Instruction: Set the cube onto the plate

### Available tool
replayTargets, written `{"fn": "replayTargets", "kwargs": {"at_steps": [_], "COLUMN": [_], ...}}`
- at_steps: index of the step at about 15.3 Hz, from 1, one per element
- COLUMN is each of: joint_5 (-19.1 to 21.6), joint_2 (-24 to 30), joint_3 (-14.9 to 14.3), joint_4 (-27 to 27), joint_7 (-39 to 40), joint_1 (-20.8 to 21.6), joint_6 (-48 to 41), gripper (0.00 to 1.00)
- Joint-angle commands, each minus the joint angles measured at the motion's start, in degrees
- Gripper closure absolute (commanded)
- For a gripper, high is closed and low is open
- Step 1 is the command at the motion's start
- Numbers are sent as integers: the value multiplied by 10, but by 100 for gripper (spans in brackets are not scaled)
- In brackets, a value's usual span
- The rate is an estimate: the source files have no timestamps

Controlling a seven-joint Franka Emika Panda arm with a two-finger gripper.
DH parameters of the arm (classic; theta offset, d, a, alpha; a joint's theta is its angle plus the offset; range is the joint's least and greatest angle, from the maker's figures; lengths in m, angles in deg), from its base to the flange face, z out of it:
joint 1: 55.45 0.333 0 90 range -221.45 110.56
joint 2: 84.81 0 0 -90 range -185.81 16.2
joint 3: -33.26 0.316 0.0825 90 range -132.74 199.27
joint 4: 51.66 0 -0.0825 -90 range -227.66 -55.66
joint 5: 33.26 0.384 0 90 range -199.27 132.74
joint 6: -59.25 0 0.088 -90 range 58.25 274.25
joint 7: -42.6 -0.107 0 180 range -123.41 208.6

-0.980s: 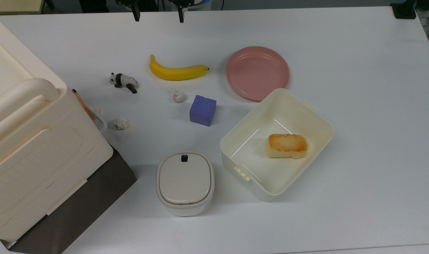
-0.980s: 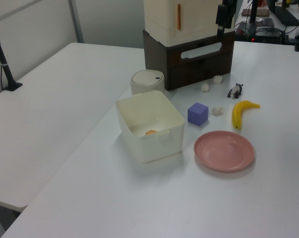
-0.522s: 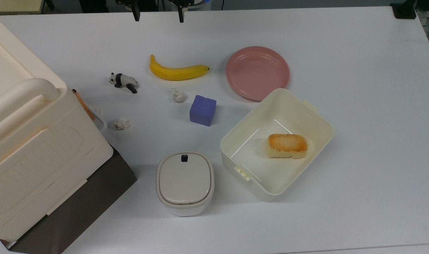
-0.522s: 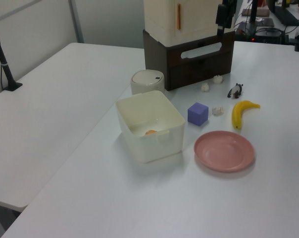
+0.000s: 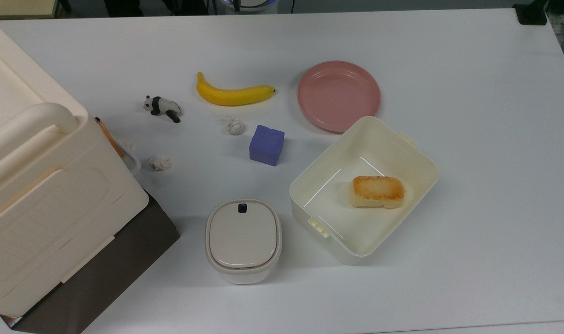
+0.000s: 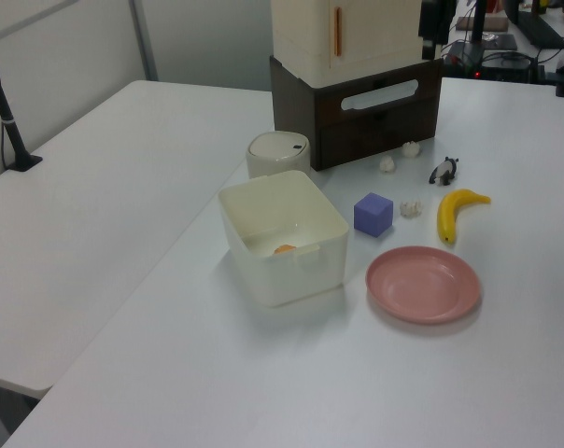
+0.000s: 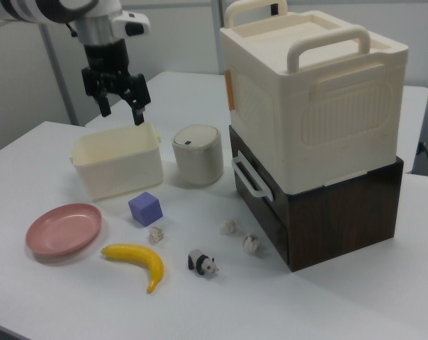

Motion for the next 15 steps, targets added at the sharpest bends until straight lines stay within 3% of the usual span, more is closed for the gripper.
{"fn": "replayTargets", "kwargs": {"at_steps": [1, 6, 8, 11, 15], "joint_5": [-14, -26, -34, -57, -91], "joint_2": [10, 9, 9, 6, -12], "joint_3": [16, 20, 25, 35, 61], "joint_4": [15, -10, -41, -108, -163], "joint_7": [1, 1, -10, -96, -123], "joint_1": [7, 7, 8, 12, 12], "joint_6": [-25, -24, 31, 140, 218], "gripper": [0, 0, 0, 0, 0]}}
